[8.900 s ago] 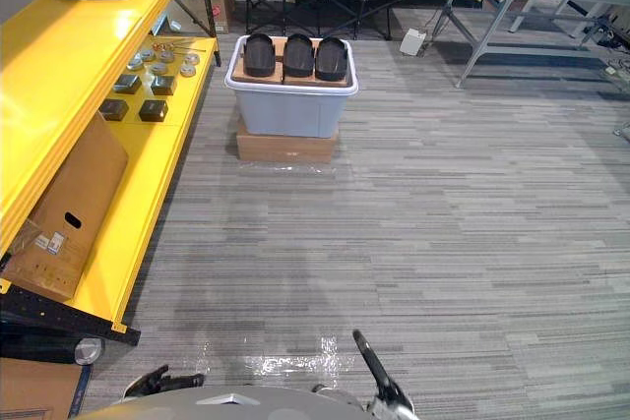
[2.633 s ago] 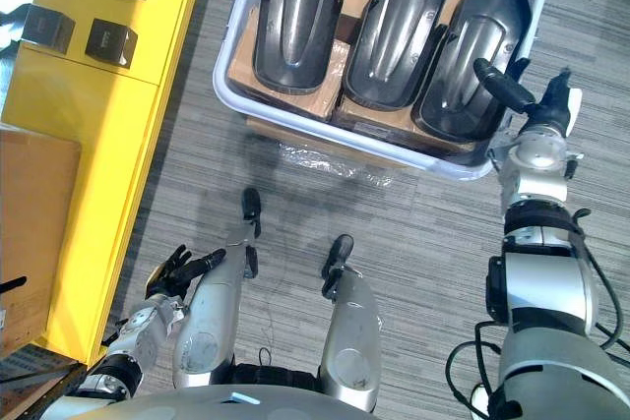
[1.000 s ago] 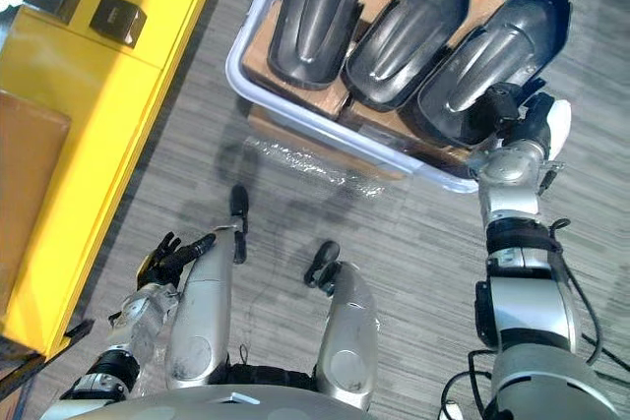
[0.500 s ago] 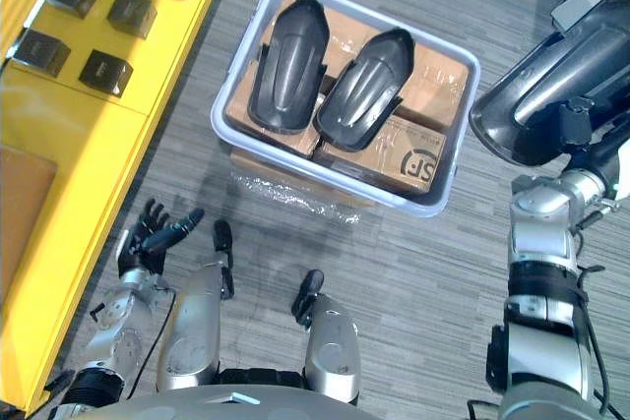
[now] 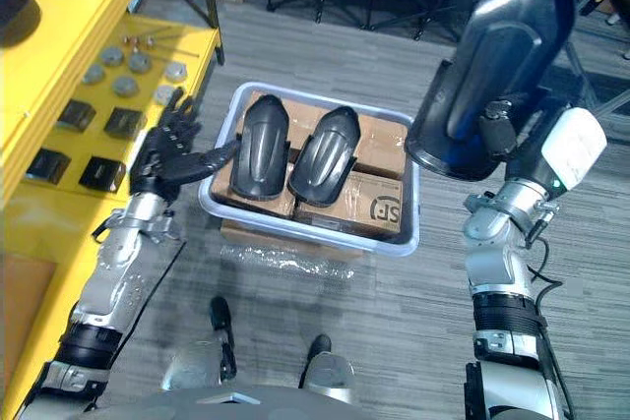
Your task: Walk over and take three plastic housings, then place them on the shelf
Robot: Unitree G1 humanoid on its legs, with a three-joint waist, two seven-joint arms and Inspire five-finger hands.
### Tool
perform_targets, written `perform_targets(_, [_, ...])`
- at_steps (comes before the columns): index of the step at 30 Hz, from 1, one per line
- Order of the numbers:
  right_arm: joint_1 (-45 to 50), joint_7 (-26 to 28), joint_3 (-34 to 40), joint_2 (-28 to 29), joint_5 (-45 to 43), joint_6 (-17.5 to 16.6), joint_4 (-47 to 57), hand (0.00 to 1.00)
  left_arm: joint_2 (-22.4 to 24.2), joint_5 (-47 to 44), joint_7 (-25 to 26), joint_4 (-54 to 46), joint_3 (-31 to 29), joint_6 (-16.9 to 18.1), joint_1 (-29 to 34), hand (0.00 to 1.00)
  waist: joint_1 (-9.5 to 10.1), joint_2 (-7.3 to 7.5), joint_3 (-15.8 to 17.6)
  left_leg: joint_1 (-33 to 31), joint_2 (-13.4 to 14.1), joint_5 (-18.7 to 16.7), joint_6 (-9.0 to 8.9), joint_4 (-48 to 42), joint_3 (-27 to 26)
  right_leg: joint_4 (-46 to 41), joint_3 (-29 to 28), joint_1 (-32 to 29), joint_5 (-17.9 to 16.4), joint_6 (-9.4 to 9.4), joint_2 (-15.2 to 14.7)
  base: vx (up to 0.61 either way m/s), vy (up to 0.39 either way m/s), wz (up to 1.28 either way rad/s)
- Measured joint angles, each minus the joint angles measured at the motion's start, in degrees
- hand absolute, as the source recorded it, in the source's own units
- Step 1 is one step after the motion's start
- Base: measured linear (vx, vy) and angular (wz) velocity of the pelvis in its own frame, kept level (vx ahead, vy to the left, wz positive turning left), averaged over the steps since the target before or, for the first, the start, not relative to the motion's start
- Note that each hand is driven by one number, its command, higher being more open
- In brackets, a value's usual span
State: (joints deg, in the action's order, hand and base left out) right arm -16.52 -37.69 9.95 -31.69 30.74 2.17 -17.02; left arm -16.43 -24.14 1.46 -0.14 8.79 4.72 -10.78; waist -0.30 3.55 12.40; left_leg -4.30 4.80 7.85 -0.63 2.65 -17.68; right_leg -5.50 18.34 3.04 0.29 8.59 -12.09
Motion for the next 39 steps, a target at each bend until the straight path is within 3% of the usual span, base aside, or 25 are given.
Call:
perform_targets(5, [-0.2,1.7,-3.3,0.0,2.8,-5.0,0.4,0.0,0.6,-4.4,-0.6,0.1,3.4,-6.2,-3.1,1.0,-0.41,-0.48,-2.1,1.9,-0.6,0.9,0.09,2.1,-0.7,0.9,0.0,1.1,0.2,0.18,-0.2,0.02,0.024,-0.05])
perform_targets(9, [-0.6,3.7,-6.0,0.0,4.9,-8.2,0.4,0.0,1.8,-15.6,-0.5,3.7,3.9,-10.3,-3.5,1.0,-1.02,-2.21,-3.1,2.7,-0.7,1.5,0.12,2.2,-0.6,1.1,0.0,2.0,0.2,0.16,-0.2,-0.04,0.003,0.01])
perform_targets(11, [-0.9,4.2,-6.7,0.0,5.1,-9.1,0.4,0.0,1.9,-18.1,-0.9,4.7,3.9,-11.3,-3.6,1.0,-1.13,-2.37,-3.2,2.7,-0.7,1.7,0.08,2.3,-0.6,1.7,0.0,2.3,0.2,0.15,-0.2,-0.06,0.002,-0.03])
perform_targets(16, [-3.6,6.9,-9.8,0.7,5.1,-12.1,0.4,0.0,2.0,-29.9,-3.5,7.2,6.3,-16.2,-6.4,1.0,-1.39,-2.6,-3.3,2.1,-0.5,2.7,-0.46,2.5,-1.0,3.1,0.1,2.2,-1.2,-1.77,0.2,-0.13,-0.017,-0.05])
perform_targets(29, [-4.7,11.3,-17.1,5.0,5.0,-13.4,-3.7,0.0,4.4,-34.5,-8.0,11.6,14.3,-17.5,-11.4,1.0,-1.33,-3.03,-3.6,1.4,0.7,4.8,-0.26,2.5,-0.5,3.8,0.4,2.0,-0.8,-1.83,1.5,-0.04,-0.001,0.01])
perform_targets(36, [-4.9,11.3,-19.1,7.1,4.4,-13.5,-5.8,0.0,4.3,-34.2,-5.1,12.4,16.9,-17.4,-12.0,1.0,-1.24,-3.03,-3.7,0.8,0.4,5.2,-0.04,2.5,0.3,4.7,1.0,2.3,0.2,-1.59,1.6,0.03,0.001,0.04])
perform_targets(37, [-4.9,11.3,-19.7,7.2,4.3,-13.5,-5.8,0.0,4.4,-34.2,-4.0,12.4,17.4,-17.4,-12.0,0.0,-1.25,-3.03,-3.7,0.8,0.4,5.2,-0.05,2.5,0.4,4.7,1.0,2.3,0.2,-1.59,1.6,0.0,0.0,0.0])
perform_targets(39, [-4.9,11.3,-20.9,7.4,3.7,-13.8,-5.8,0.0,4.4,-34.3,-1.0,12.4,18.6,-17.3,-12.0,0.0,-1.25,-3.05,-3.7,0.8,0.5,5.2,-0.05,2.5,0.4,4.7,1.0,2.4,0.2,-1.6,1.7,0.0,0.0,0.0])
